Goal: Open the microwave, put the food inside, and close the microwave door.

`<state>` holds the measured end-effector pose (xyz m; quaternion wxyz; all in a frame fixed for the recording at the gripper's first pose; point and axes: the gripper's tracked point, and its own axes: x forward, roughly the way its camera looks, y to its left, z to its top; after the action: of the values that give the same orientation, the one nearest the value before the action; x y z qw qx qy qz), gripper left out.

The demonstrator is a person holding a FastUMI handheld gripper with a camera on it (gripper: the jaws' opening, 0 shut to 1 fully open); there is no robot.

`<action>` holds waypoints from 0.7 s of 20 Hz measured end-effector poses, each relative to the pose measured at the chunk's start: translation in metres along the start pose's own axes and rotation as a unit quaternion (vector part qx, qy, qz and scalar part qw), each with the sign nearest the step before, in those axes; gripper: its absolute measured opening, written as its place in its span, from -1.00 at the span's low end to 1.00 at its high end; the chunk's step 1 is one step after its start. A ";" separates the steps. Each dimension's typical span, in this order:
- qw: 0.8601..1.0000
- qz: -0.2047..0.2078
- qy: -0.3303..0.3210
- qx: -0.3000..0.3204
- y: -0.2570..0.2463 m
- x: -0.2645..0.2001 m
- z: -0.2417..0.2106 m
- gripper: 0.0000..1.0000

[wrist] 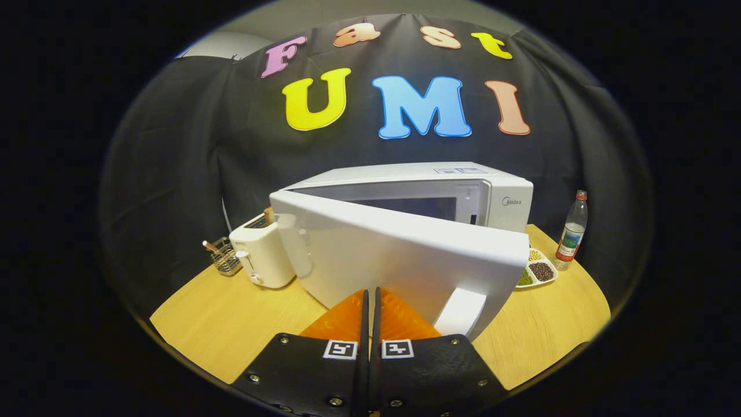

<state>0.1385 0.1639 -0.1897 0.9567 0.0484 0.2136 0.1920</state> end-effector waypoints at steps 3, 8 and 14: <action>1.000 -0.018 -0.002 0.002 -0.014 0.018 0.007 -0.98; 0.999 -0.041 -0.004 0.007 -0.034 0.048 0.021 -0.98; 0.998 -0.060 -0.009 0.019 -0.049 0.076 0.033 -0.98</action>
<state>0.2332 0.1480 -0.1985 0.9673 0.0550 0.2112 0.1293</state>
